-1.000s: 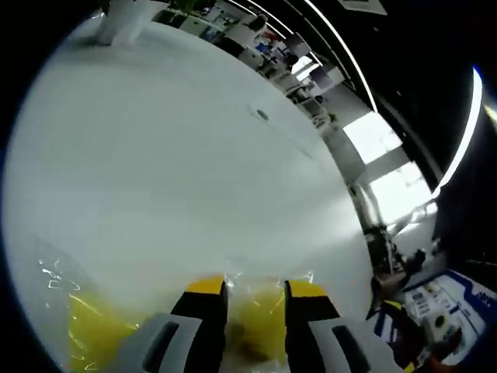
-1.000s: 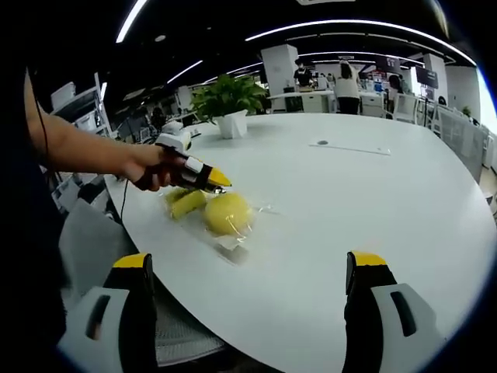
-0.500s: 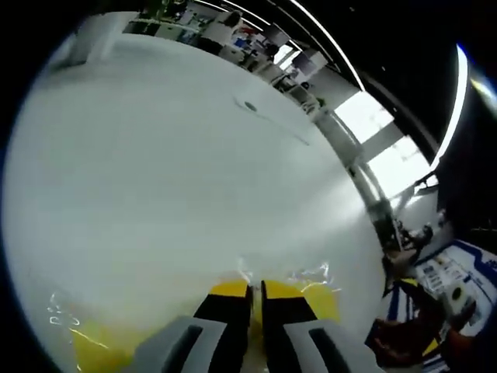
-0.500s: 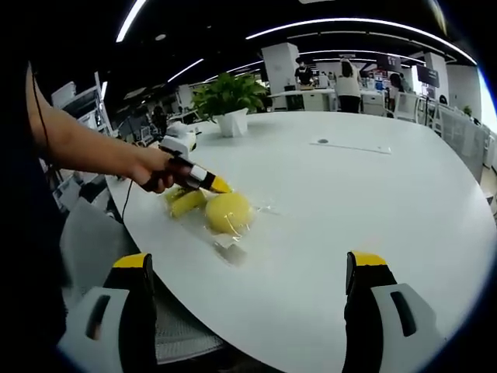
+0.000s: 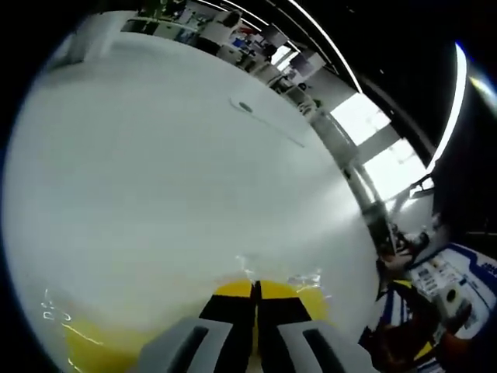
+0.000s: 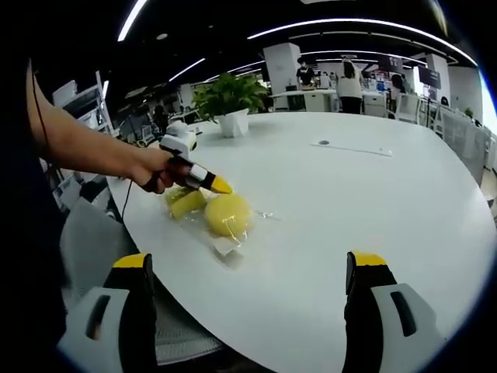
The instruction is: Compare the silicone blocks by pressing each to a similar depth, holding the contact briefly, and releasing to observe deformation and rebound differences across the visible hardness samples.
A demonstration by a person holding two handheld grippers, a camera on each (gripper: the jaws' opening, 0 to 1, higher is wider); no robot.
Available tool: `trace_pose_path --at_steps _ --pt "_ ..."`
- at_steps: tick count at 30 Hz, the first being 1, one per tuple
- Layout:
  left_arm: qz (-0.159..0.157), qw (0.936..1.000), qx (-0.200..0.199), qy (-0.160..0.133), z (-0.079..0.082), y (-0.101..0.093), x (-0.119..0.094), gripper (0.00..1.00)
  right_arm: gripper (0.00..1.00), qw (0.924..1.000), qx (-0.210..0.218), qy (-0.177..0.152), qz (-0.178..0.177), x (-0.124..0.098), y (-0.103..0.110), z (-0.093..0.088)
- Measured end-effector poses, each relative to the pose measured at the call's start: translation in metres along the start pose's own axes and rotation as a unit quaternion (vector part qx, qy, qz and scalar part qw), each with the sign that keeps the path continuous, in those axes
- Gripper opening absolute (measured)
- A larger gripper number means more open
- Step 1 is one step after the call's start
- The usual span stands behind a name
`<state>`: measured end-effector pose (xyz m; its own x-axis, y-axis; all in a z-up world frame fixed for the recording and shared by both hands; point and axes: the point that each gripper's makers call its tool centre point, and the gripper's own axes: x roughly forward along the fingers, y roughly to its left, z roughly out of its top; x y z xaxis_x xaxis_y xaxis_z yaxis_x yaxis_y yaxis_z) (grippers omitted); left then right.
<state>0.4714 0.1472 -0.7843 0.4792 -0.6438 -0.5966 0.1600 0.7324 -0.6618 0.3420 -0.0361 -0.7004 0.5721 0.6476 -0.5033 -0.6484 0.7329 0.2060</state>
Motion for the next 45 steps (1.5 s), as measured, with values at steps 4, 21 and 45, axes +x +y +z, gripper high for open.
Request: trace_pose_path --at_steps 4,21,45 --pt "-0.015 0.9987 -0.049 -0.001 0.002 -0.004 -0.003 0.0 0.97 1.0 0.002 -0.001 0.0 0.0 0.0 -0.001" --pt "-0.084 0.9956 0.025 -0.033 0.005 -0.051 -0.024 0.0 0.97 0.9999 0.009 -0.006 -0.002 -0.002 -0.002 -0.002" --pt "-0.136 0.9708 0.167 -0.105 0.019 -0.109 -0.081 0.0 0.97 0.9992 -0.015 -0.033 0.018 -0.001 0.01 0.013"
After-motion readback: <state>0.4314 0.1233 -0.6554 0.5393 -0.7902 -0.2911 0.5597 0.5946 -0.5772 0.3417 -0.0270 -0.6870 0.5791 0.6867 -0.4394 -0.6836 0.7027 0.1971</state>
